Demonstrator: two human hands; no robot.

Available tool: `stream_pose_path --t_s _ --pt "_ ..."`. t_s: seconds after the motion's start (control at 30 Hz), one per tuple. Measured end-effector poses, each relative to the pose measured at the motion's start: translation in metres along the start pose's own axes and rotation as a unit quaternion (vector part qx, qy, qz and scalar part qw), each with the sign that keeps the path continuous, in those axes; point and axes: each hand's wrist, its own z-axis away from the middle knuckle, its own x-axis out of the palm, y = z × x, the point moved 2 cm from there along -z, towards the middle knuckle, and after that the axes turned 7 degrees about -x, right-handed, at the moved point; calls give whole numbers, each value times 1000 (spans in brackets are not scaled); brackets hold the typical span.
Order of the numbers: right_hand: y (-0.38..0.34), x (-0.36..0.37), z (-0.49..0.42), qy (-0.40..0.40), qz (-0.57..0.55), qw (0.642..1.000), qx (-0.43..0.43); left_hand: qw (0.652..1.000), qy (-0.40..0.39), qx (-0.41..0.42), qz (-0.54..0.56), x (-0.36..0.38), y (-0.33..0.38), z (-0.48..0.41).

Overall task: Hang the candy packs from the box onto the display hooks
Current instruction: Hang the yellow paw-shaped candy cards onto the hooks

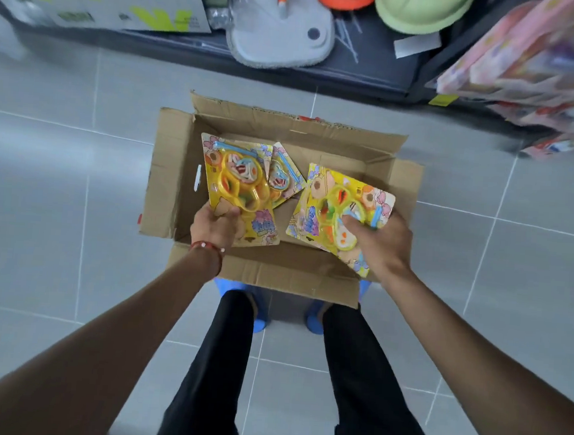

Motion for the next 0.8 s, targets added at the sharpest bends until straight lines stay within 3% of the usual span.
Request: stream_pose_path --t_s 0.17,0.3,0.63,0.8 --pt "-47 -61 54 -4 -184 982 37 999 -15 40 13 -34 35 89" --pt "-90 -135 114 -6 -259 966 18 993 -18 83 87 -56 72 182" --pt "-167 -267 258 93 -368 922 -75 963 -110 179 168 -103 132 345" --pt "-199 -295 322 122 -399 899 -133 961 -95 228 128 -130 153 402"
